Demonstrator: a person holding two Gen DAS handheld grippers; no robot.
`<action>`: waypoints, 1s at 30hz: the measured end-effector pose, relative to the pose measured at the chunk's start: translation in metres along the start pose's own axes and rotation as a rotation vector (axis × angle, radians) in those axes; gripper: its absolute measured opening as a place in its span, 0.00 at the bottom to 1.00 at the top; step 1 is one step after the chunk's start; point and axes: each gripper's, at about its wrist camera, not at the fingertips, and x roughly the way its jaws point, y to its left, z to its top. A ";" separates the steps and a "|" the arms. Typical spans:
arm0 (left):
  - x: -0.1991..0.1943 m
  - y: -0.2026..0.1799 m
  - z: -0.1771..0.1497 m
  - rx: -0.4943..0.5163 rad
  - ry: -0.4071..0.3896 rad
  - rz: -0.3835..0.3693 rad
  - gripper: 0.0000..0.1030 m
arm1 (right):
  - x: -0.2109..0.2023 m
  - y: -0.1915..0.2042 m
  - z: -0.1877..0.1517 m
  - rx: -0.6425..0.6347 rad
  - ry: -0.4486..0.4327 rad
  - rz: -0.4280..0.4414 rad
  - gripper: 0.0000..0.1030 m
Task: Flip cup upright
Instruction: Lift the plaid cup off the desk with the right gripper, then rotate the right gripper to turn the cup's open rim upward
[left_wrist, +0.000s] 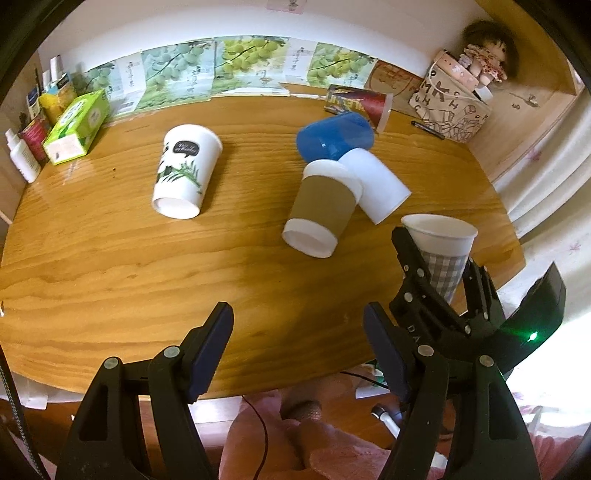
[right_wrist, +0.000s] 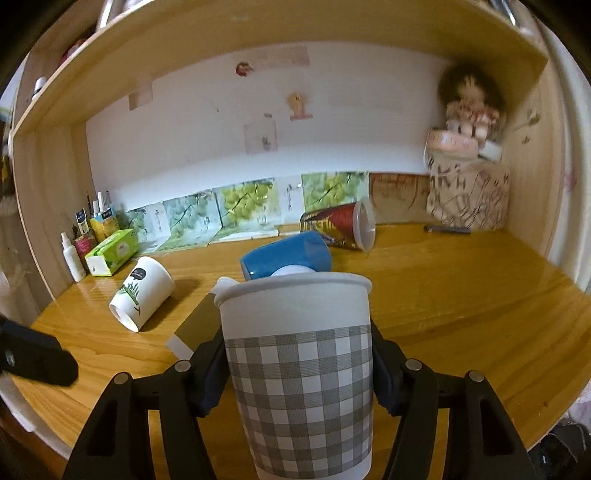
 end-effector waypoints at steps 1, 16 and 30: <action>0.000 0.002 -0.002 -0.002 0.002 0.006 0.74 | 0.000 0.002 -0.003 -0.001 -0.012 -0.007 0.63; 0.009 0.004 -0.025 0.024 0.035 0.044 0.74 | -0.003 0.007 -0.039 0.019 -0.139 -0.041 0.65; 0.008 0.001 -0.033 0.030 0.019 0.058 0.74 | -0.013 0.011 -0.057 -0.009 -0.219 -0.052 0.65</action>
